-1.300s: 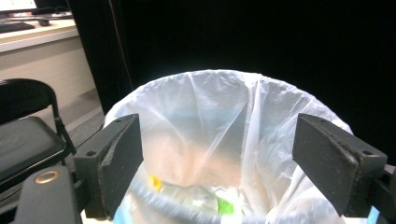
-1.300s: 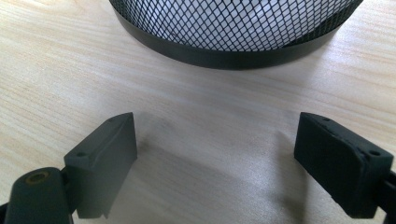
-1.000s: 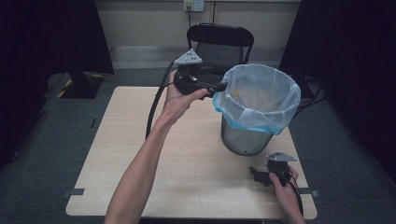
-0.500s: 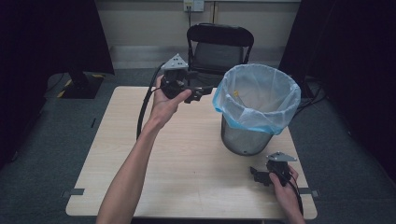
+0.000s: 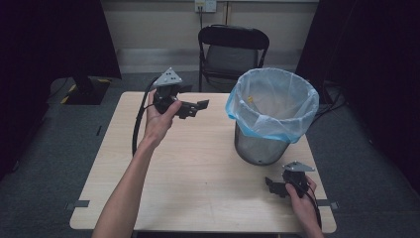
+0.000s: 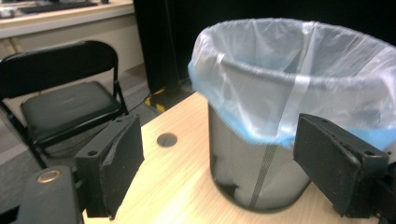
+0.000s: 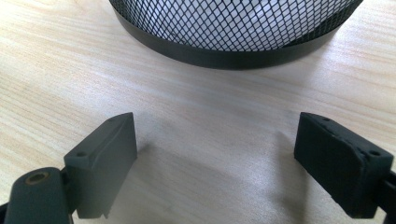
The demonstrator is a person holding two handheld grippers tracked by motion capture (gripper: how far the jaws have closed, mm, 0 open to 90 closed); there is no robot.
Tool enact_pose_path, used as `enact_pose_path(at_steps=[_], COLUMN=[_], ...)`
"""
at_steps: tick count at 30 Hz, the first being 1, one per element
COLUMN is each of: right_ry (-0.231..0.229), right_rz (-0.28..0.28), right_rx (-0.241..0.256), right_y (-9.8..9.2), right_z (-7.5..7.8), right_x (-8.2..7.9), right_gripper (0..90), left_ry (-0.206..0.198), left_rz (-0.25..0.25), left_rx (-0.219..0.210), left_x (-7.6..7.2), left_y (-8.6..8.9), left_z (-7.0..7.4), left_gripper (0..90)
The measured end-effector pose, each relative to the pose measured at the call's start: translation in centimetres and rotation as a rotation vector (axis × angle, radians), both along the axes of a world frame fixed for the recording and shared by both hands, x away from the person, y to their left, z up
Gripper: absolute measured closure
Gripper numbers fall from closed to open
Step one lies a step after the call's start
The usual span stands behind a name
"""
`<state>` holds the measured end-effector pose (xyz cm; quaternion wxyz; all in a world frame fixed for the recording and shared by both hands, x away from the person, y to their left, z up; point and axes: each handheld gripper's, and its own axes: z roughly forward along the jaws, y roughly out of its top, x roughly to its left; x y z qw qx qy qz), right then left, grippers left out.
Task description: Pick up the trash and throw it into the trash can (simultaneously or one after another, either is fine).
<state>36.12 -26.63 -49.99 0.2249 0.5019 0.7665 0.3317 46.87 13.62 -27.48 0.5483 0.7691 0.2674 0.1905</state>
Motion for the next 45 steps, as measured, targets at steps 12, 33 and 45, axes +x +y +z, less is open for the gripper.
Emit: enact_pose_path(at_steps=[12, 33, 45], right_ry=[0.0, 0.0, 0.0], right_rz=[0.0, 0.0, 0.0], right_rx=[0.0, 0.0, 0.0], right_y=[0.0, 0.0, 0.0], right_z=[0.0, 0.0, 0.0], right_x=[0.0, 0.0, 0.0], right_gripper=[12.4, 12.4, 12.4], left_ry=[0.045, 0.101, 0.183], left_rz=[0.069, 0.167, 0.209], left_rx=[-0.005, 0.083, 0.116], left_x=[-1.4, -4.4, -6.6], left_y=[4.0, 7.9, 10.4], left_z=[-2.7, -7.1, -10.8], left_gripper=[16.1, 21.0, 18.7])
